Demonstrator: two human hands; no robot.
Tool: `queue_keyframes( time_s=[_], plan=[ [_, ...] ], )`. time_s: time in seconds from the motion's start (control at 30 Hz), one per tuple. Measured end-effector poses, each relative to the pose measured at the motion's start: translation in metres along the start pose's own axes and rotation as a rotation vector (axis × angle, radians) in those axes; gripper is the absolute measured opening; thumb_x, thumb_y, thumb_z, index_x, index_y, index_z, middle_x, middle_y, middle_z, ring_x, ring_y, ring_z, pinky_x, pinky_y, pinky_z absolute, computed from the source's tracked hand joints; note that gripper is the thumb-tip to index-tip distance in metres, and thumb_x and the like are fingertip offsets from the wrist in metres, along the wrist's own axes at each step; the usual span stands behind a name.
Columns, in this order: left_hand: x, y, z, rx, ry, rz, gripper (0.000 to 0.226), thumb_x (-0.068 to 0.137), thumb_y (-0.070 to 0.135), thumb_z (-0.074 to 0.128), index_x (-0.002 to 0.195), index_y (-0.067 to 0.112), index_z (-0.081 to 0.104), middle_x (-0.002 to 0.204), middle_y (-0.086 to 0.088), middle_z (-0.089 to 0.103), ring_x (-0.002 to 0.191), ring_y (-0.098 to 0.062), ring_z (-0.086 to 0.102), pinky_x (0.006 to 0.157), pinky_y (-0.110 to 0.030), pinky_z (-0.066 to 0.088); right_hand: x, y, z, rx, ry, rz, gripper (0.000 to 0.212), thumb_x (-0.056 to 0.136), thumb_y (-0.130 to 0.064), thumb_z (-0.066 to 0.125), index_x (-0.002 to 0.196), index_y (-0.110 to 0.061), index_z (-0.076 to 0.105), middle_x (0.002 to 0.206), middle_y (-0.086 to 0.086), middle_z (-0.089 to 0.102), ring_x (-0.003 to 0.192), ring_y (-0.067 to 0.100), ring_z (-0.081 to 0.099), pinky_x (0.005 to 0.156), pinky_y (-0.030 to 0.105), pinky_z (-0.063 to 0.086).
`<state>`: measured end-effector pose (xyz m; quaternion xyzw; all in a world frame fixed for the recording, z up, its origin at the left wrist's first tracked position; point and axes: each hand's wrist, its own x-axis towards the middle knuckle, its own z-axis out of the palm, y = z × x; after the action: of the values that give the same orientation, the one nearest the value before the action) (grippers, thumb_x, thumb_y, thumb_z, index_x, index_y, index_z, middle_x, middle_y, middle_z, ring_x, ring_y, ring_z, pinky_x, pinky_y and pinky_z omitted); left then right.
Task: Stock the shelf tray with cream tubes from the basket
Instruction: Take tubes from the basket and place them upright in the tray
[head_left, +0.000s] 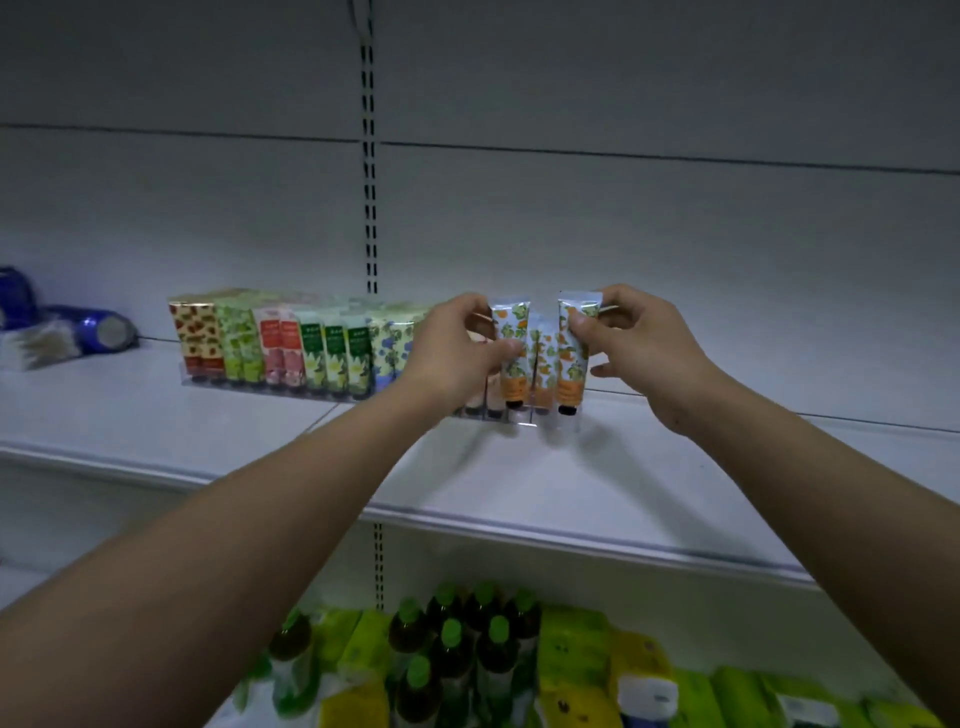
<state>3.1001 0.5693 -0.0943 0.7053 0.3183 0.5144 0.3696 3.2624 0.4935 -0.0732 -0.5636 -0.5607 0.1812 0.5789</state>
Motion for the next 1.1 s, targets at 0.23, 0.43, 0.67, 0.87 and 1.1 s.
queue_keyframes(
  time_s=[0.23,0.43,0.67,0.87,1.1],
  plan=[
    [0.02,-0.034,0.035,0.114,0.2,0.109,0.037,0.072,0.005,0.082,0.09,0.026,0.058,0.072,0.012,0.06,0.061,0.001,0.059,0.061,-0.018,0.052,0.019,0.025,-0.006,0.024,0.053,0.012,0.009,0.091,-0.014,0.066,0.098,-0.017,0.061,0.095,0.012,0.067,0.076,0.015,0.065,0.058,0.024,0.051],
    [0.025,-0.052,0.043,0.262,0.227,0.231,0.052,0.079,0.006,0.076,0.116,0.034,0.051,0.079,0.015,0.058,0.071,-0.001,0.06,0.065,-0.027,0.055,0.024,0.035,-0.007,0.083,0.079,0.031,0.007,0.091,-0.016,0.067,0.096,-0.019,0.061,0.089,0.007,0.071,0.064,0.001,0.066,0.054,0.019,0.053],
    [0.034,-0.048,0.052,0.447,0.186,0.215,0.047,0.085,0.006,0.069,0.126,0.024,0.055,0.113,-0.002,0.058,0.094,-0.013,0.053,0.077,-0.021,0.045,0.024,0.036,-0.001,0.055,0.089,0.028,0.009,0.092,-0.015,0.066,0.1,-0.017,0.062,0.087,0.003,0.071,0.071,0.004,0.068,0.057,0.019,0.051],
    [0.025,-0.05,0.054,0.586,0.115,0.129,0.056,0.09,0.001,0.058,0.14,0.024,0.045,0.128,-0.006,0.048,0.112,-0.025,0.052,0.089,-0.032,0.043,0.024,0.029,0.005,0.012,0.083,0.007,0.008,0.091,-0.015,0.066,0.097,-0.019,0.062,0.089,0.004,0.071,0.071,0.005,0.067,0.053,0.016,0.052],
    [-0.004,-0.044,0.022,0.666,0.022,0.201,0.053,0.093,0.034,0.055,0.141,0.029,0.034,0.126,-0.003,0.048,0.11,-0.023,0.051,0.088,-0.04,0.048,0.026,0.02,0.006,-0.136,0.118,-0.079,0.016,0.091,-0.013,0.065,0.104,-0.02,0.06,0.099,0.006,0.064,0.084,0.023,0.069,0.069,0.037,0.059]
  ],
)
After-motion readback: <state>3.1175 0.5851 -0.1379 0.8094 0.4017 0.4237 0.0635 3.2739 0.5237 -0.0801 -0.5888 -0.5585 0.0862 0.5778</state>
